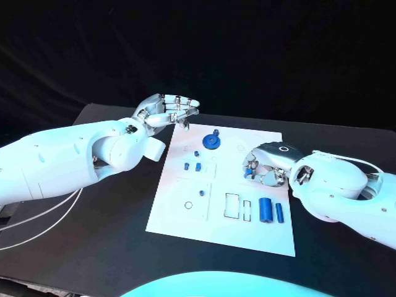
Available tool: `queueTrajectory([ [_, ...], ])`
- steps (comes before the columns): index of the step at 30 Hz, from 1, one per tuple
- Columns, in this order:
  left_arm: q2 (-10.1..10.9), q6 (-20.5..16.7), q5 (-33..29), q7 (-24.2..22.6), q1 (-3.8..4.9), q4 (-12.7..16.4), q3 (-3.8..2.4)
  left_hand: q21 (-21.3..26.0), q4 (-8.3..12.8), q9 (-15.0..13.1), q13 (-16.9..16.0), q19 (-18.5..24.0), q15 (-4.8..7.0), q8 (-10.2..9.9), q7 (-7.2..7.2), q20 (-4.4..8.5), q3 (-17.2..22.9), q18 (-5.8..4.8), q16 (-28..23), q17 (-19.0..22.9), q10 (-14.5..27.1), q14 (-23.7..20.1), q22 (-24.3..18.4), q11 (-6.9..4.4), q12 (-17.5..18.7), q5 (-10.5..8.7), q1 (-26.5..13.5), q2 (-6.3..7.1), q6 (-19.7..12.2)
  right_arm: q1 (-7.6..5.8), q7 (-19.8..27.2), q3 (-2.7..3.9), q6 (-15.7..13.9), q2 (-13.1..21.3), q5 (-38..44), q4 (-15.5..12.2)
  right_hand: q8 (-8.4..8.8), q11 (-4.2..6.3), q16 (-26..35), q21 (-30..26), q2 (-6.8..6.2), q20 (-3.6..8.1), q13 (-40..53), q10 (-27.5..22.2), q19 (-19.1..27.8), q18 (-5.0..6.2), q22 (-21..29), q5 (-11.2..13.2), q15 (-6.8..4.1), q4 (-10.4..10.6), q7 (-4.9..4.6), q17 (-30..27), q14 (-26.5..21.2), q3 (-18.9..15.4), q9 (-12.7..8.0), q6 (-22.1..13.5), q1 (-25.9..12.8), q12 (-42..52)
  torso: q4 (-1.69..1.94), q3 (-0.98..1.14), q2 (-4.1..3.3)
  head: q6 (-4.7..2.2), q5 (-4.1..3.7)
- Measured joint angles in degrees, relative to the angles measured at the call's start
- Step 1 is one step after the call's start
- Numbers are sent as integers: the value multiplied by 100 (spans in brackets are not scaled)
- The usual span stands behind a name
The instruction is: Assemble the parts on the task board
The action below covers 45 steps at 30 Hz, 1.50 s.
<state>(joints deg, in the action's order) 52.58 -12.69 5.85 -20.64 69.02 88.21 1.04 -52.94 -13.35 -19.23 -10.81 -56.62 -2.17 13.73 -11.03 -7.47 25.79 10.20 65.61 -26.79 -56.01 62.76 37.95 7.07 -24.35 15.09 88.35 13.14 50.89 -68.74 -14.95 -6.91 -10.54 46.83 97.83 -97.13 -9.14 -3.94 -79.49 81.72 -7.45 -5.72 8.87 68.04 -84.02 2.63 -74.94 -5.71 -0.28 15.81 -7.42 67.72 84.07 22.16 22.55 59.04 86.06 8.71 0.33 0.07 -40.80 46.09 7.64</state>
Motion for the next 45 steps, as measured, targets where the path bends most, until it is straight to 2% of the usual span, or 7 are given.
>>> queueTrajectory([
  [5,1,0,0,4,0,0,0,0,0,0,-1,0,0,0,0,0,0,0,0,0,0,0,0,0,0,0,0,0,0,4,-17,0,-96,-13,12,12,-99,46,0,31,45,1,0,129,1,0,0,76,-27,-30,28,12,-15,298,33,102,-33,-12,-1,1,2,13,-10],
  [11,0,1,0,9,0,-3,0,-1,0,0,-1,0,0,0,0,0,0,0,0,-1,0,0,0,0,0,0,0,0,0,14,-37,-5,-253,15,35,-50,-101,47,-24,67,82,40,6,209,1,0,1,71,-27,-118,23,26,-15,507,31,113,-72,-52,0,0,5,16,-22],
  [15,-3,1,0,12,0,-10,0,-1,0,0,0,0,0,0,0,0,0,0,0,-1,0,0,0,0,0,0,0,0,0,12,-49,-2,-390,113,49,-208,-102,36,-23,94,88,40,5,219,0,0,1,59,-27,-168,25,26,-15,583,28,112,-78,-90,0,0,9,11,-26],
  [23,-18,3,0,19,0,-33,0,-1,0,0,0,0,0,0,0,0,0,0,0,7,20,0,1,-21,0,0,0,0,-42,-69,-44,30,-670,294,28,-731,-104,36,-23,94,-4,40,9,220,0,0,2,26,-26,-242,27,25,-15,657,29,113,-170,-124,-3,-4,14,-6,-24],
  [31,-51,7,0,23,0,-50,1,-1,0,0,1,0,0,0,0,0,0,0,0,6,20,0,1,-21,0,0,0,0,-42,-65,-5,35,-876,71,-15,-1057,-105,35,-23,94,-27,39,10,220,0,0,2,26,-26,-256,35,13,-15,671,30,115,-193,-124,-3,-4,14,1,16],
  [38,-88,9,0,25,0,-64,1,-2,10,-1,1,0,0,0,0,0,11,0,0,6,33,0,1,-8,0,0,0,0,-41,99,78,14,-1004,-377,-20,-1017,-107,31,-22,93,-50,39,10,223,0,0,3,26,-26,-271,50,11,-15,686,32,116,-216,-124,0,-8,15,22,66],
  [45,-147,12,0,26,0,-88,1,-2,16,1,1,0,0,0,0,0,16,0,0,6,42,0,1,1,0,0,0,0,-41,446,194,-35,-1080,-879,2,-680,-108,30,-22,93,-57,39,9,224,0,0,3,27,-26,-302,57,11,-15,717,33,110,-222,-147,7,-12,12,27,131],
])
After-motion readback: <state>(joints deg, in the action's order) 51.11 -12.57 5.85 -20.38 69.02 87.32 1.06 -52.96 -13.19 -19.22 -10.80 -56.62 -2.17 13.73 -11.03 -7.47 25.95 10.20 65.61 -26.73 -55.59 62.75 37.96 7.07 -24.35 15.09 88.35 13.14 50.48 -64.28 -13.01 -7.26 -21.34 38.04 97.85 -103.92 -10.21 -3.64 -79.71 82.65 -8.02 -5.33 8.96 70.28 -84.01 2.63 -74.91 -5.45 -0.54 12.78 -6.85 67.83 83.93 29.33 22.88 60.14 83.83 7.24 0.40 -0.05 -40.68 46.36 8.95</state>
